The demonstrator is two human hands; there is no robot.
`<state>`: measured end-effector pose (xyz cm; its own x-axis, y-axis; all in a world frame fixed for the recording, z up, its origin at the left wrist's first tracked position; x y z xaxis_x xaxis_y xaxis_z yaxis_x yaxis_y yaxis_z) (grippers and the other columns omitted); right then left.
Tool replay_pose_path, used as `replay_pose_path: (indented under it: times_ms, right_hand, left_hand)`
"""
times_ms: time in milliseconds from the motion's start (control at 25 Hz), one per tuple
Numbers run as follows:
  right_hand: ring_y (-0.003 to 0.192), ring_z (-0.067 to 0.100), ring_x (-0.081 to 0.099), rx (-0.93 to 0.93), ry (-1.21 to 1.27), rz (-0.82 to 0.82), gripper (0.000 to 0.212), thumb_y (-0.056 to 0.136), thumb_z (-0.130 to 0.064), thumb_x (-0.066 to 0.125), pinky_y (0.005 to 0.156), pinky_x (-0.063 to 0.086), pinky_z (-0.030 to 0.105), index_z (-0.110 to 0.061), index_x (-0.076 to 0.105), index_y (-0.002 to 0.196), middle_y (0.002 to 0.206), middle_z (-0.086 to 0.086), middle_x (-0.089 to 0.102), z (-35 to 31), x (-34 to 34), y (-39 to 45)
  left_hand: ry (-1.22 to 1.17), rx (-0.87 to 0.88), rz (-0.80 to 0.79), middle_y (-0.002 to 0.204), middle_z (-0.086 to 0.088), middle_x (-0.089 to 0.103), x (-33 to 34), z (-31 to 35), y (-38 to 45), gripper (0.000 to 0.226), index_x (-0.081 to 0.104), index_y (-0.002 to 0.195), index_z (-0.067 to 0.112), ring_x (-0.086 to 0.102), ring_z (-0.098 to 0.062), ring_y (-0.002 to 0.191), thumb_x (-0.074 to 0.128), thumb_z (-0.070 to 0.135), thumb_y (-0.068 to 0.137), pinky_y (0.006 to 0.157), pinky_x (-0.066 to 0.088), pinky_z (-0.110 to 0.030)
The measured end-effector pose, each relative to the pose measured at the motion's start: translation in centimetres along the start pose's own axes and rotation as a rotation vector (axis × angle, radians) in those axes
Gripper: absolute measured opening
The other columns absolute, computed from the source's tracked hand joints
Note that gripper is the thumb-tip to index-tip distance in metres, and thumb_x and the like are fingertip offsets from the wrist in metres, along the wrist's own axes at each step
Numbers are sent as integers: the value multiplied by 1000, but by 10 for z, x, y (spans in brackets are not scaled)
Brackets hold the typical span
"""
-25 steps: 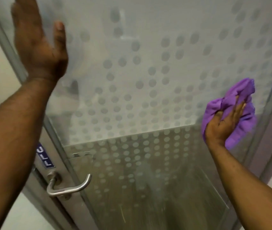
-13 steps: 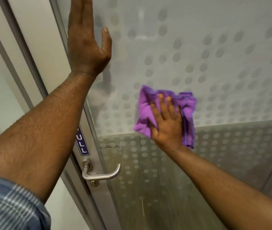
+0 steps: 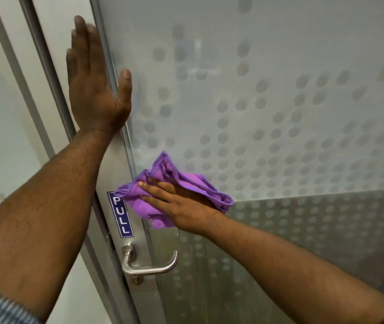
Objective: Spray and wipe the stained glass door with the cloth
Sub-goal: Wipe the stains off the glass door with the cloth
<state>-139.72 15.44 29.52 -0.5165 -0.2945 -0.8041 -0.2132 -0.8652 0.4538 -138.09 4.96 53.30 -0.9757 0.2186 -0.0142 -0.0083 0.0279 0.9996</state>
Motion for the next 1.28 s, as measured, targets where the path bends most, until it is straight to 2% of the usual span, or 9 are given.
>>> replay_pose_path:
  times_ms: [280,400,640,800,920,1000,1120,1200,1280]
  right_hand:
    - [151,25,4,-126,46,-261,65,92,7,49,116,-16,23,-6,27,152,164,8,11,-3,37,-72]
    - [151,24,9,-96,116,-290,64,91,9,49,114,-14,19,-6,32,150,164,5,15,12,35,-105]
    - [150,23,15,-77,-27,-254,63,90,-2,49,121,1,32,-12,35,150,162,3,20,55,3,-155]
    - [143,24,36,95,-258,-31,66,86,-10,63,114,34,39,-18,41,148,158,3,32,105,-55,-198]
    - [141,29,38,389,-268,186,47,100,-24,45,109,41,44,-15,45,145,156,8,36,135,-99,-223]
    - [143,32,34,597,-119,344,52,103,-39,33,114,34,47,-9,47,143,153,14,38,151,-127,-237]
    - [146,21,30,839,275,572,47,98,-10,47,119,23,32,-15,44,145,155,3,34,165,-154,-254]
    - [138,13,41,973,541,665,49,99,-8,47,112,31,21,-27,46,144,148,-7,45,168,-167,-261]
    - [119,11,58,1066,802,700,37,102,-25,47,98,47,27,-40,51,135,132,-9,61,168,-177,-259]
  left_hand:
    - [31,11,-15,163,-29,18,3,-3,-4,76,17,157,-2,6,-21,150,30,49,102,126,10,-44]
    - [68,8,-42,164,-27,16,7,-4,-3,76,14,157,0,5,-23,151,28,50,102,126,10,-47]
    - [103,-3,-91,165,-27,9,8,-2,0,77,9,158,1,-3,-19,150,30,51,103,126,4,-44]
    - [116,-49,-156,166,-23,4,11,-2,0,78,4,159,5,-8,-16,149,28,54,103,126,0,-40]
    - [96,-129,-238,168,-17,-3,11,1,1,83,-3,159,8,-10,-18,153,27,59,101,120,-14,-22]
    - [68,-203,-279,168,-15,-5,8,11,-5,84,-4,159,9,-4,-26,156,27,60,100,119,-14,-24]
    - [2,-304,-283,169,-14,0,1,44,-31,82,1,160,8,2,-29,156,30,54,99,124,-2,-40]
    - [-46,-351,-264,168,-14,10,-6,75,-52,77,14,159,8,9,-29,155,36,48,98,124,3,-40]
    - [-116,-327,-228,161,-17,32,-15,113,-68,67,36,152,5,28,-33,150,46,38,95,123,16,-41]
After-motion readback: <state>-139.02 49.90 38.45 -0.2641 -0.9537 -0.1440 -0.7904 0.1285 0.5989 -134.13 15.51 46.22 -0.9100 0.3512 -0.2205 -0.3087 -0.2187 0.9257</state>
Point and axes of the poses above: each hand's wrist, its own y-axis towards the middle knuckle, its own x-axis out of the palm, z = x × y, the point moved 9 cm from there along y, towards the middle knuckle
